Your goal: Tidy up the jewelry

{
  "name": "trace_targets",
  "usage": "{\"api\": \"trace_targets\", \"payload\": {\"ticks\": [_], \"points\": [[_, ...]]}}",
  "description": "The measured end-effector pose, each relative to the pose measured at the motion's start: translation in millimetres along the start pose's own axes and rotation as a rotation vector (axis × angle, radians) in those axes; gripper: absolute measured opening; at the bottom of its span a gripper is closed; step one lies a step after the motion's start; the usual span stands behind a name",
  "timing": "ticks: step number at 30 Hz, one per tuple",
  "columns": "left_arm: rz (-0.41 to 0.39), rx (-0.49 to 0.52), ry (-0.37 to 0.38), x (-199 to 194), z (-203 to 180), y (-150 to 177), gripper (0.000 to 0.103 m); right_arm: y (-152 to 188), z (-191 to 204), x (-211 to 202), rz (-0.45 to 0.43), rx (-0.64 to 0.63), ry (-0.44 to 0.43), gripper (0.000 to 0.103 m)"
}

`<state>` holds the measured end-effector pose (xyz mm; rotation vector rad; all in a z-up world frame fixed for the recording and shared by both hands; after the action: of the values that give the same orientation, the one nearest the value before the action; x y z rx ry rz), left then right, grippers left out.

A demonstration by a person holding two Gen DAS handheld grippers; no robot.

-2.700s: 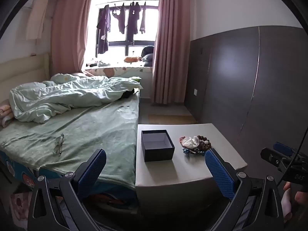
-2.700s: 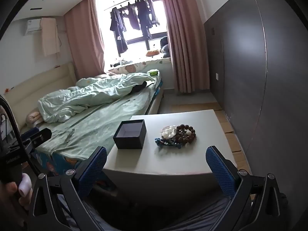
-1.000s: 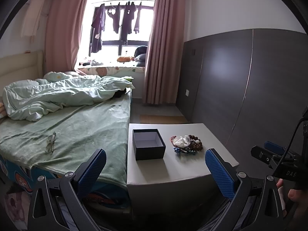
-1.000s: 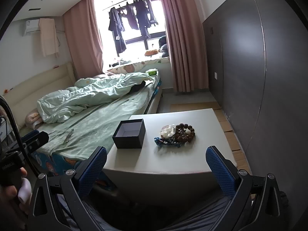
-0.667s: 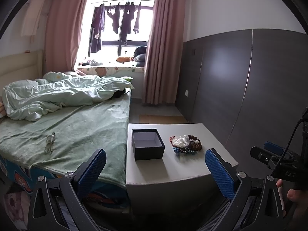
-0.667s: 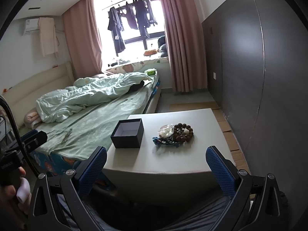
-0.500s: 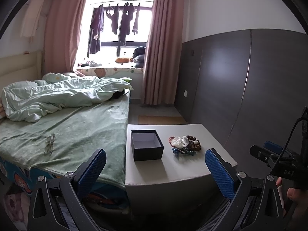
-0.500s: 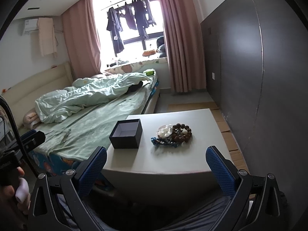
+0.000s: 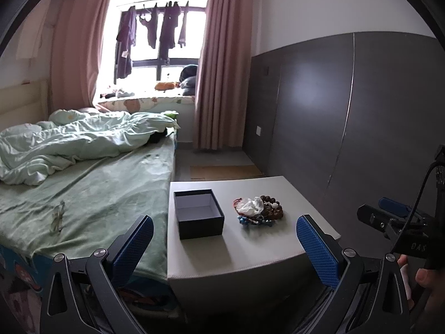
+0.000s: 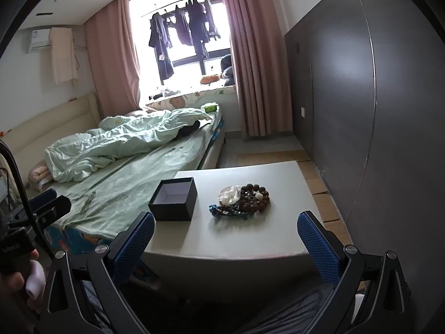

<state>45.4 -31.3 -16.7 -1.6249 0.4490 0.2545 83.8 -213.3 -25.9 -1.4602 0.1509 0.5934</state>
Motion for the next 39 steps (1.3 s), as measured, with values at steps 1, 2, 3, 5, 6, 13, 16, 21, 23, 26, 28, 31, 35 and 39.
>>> {"api": "trace_targets", "payload": {"ticks": [1,2,3,5,6,13,16,21,23,26,28,31,35,39], "points": [[0.006,0.001,0.004,4,-1,-1,0.103,-1,-1,2,0.001,0.001,-0.001,0.103],[0.013,0.002,0.008,9,-2,-2,0.103,-1,-3,3,0.002,0.004,-0.001,0.103],[0.021,0.003,0.012,14,-3,-3,0.103,-2,-5,5,0.003,0.009,-0.001,0.103],[0.035,0.005,0.017,23,-4,-4,0.103,-2,-9,10,0.008,0.016,0.002,0.103],[0.044,0.005,0.021,29,-5,-5,0.103,-2,-12,13,0.013,0.021,0.005,0.103],[0.099,0.004,0.057,63,-12,-4,0.103,0,-31,31,0.039,0.033,0.031,0.103],[0.122,0.002,0.07,81,-15,-2,0.103,4,-40,41,0.053,0.031,0.037,0.103],[0.165,0.005,0.092,110,-20,1,0.101,12,-55,61,0.087,0.04,0.044,0.103],[0.188,0.008,0.1,121,-22,2,0.099,15,-62,70,0.102,0.05,0.038,0.103],[0.219,0.02,0.116,139,-27,4,0.091,19,-70,82,0.124,0.065,0.03,0.102],[0.239,0.031,0.13,152,-32,5,0.089,23,-75,92,0.144,0.076,0.031,0.102],[0.28,0.05,0.151,171,-39,8,0.084,28,-85,105,0.172,0.106,0.024,0.101],[0.343,0.057,0.164,197,-43,14,0.077,35,-97,120,0.201,0.146,0.021,0.1],[0.389,0.06,0.167,221,-46,20,0.074,44,-109,134,0.226,0.185,0.022,0.1]]}}
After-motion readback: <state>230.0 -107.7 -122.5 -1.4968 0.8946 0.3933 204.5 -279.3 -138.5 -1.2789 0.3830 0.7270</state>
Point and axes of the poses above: each gripper's, at about its wrist camera, not at the fingertips, and x roughly the way its jaws point, z to its left, y to its underside, the point moved 2 cm from there along x, roughly the way its jaws point, and after that the axes turned 1 degree about -x, right-handed, at the moved point
